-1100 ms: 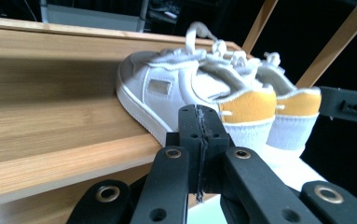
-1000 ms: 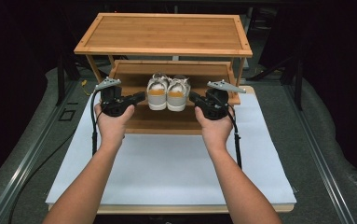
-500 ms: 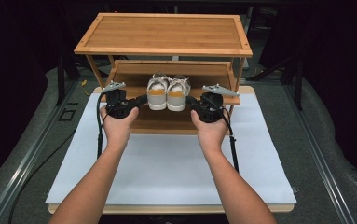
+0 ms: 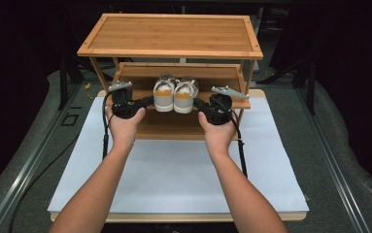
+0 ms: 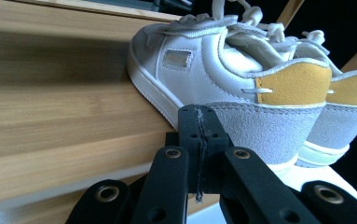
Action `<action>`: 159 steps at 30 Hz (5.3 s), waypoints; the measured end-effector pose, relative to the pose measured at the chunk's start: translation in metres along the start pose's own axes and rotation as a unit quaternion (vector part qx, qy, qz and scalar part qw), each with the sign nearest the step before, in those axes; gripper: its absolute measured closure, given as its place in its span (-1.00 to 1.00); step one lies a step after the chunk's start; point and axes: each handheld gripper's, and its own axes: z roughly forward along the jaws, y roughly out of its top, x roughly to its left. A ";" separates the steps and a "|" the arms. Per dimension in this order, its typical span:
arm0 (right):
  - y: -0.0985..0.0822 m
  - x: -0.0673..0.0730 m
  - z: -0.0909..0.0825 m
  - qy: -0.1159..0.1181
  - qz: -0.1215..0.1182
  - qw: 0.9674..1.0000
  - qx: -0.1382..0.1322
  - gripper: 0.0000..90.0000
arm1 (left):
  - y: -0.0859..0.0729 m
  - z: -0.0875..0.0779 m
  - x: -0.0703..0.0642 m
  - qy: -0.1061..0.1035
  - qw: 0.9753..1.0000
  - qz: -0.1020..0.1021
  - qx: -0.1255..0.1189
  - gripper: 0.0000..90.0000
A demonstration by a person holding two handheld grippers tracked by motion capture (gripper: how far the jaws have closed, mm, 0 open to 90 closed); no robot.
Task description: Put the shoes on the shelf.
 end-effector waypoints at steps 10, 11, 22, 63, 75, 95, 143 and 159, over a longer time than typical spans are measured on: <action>0.008 -0.004 0.011 -0.019 -0.002 1.000 0.005 1.00 | 0.005 0.011 0.003 0.001 1.000 -0.011 -0.002 1.00; 0.009 -0.004 0.013 -0.021 -0.001 1.000 0.002 1.00 | 0.006 0.012 0.004 0.000 1.000 -0.013 -0.001 1.00; 0.016 -0.009 0.024 -0.035 -0.003 0.999 0.012 1.00 | 0.014 0.025 0.006 0.013 1.000 -0.009 0.005 1.00; 0.022 -0.015 0.031 -0.041 -0.015 0.999 0.011 0.96 | 0.022 0.030 0.007 -0.001 1.000 -0.010 0.005 0.99; 0.022 -0.005 0.005 -0.036 -0.030 0.999 -0.005 0.94 | 0.016 0.002 0.003 -0.012 1.000 -0.004 -0.007 0.99; -0.005 0.003 -0.033 -0.003 -0.048 0.999 0.008 0.88 | -0.006 -0.036 -0.017 -0.029 0.997 0.067 0.005 0.99; -0.162 -0.034 -0.086 -0.038 -0.070 0.996 0.047 0.51 | -0.178 -0.065 0.026 -0.054 0.994 0.067 0.070 0.63; -0.180 -0.033 -0.063 -0.026 -0.081 0.992 0.098 0.19 | -0.200 -0.041 0.019 -0.066 0.986 0.087 0.125 0.22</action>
